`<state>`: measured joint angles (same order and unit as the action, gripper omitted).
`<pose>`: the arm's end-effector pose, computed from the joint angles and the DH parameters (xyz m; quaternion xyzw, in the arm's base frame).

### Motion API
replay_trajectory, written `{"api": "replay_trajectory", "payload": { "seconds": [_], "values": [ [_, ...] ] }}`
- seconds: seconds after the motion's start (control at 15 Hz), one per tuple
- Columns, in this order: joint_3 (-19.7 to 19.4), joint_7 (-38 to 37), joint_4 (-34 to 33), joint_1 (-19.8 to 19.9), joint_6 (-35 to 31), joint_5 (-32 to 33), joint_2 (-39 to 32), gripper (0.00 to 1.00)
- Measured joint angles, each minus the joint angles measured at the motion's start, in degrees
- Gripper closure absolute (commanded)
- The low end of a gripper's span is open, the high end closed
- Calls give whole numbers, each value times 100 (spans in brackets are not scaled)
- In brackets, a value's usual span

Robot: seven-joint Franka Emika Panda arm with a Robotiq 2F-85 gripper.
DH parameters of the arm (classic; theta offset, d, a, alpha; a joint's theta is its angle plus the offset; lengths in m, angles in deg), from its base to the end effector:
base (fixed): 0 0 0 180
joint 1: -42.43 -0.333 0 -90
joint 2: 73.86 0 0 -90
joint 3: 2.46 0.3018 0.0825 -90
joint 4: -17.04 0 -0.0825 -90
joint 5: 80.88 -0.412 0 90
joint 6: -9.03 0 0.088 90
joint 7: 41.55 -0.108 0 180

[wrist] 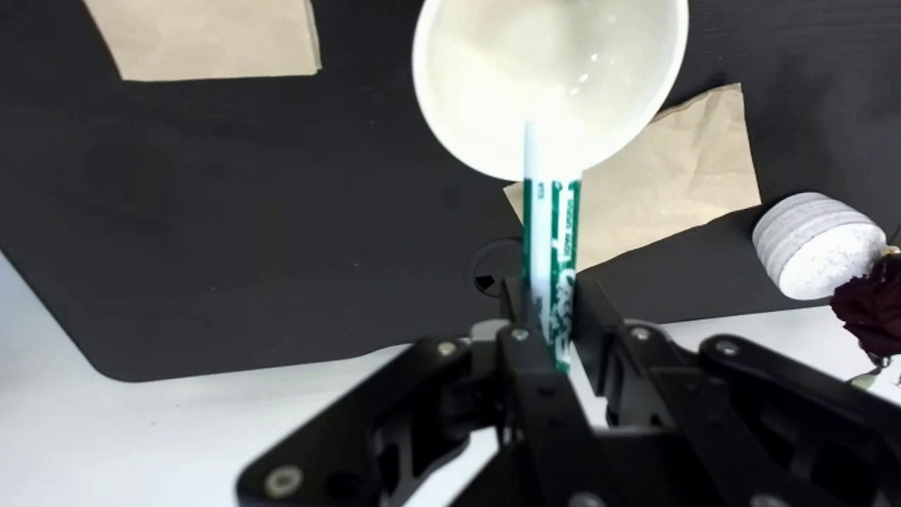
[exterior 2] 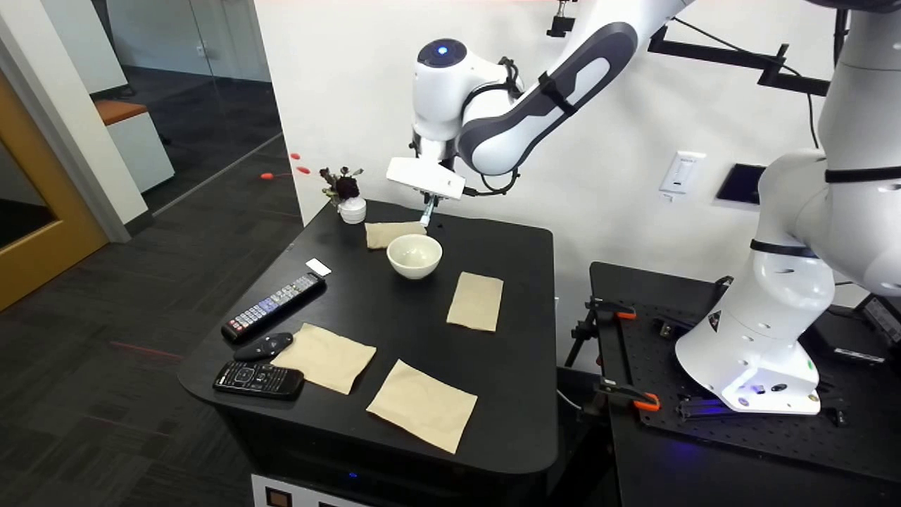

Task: Take the green marker out of the white bowl

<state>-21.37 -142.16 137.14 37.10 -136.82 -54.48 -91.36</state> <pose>0.5956 -0.1365 0.2616 0.6804 -0.7044 0.1814 0.0891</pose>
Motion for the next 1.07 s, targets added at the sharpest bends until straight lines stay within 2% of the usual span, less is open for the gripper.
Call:
{"api": "replay_trajectory", "payload": {
  "seconds": [0.27, 0.47, 0.67, 0.87, 1.07],
  "values": [
    [71, 1251, 641, 329, -59, 40, 587, 95],
    [157, 2470, 1049, 674, -430, -145, 832, 95],
    [387, 3864, 1417, 1008, -853, -831, 875, 95],
    [618, 5265, 1649, 1196, -919, -1822, 808, 95],
    [639, 6107, 1654, 1281, -878, -2384, 573, 95]
  ]
}}
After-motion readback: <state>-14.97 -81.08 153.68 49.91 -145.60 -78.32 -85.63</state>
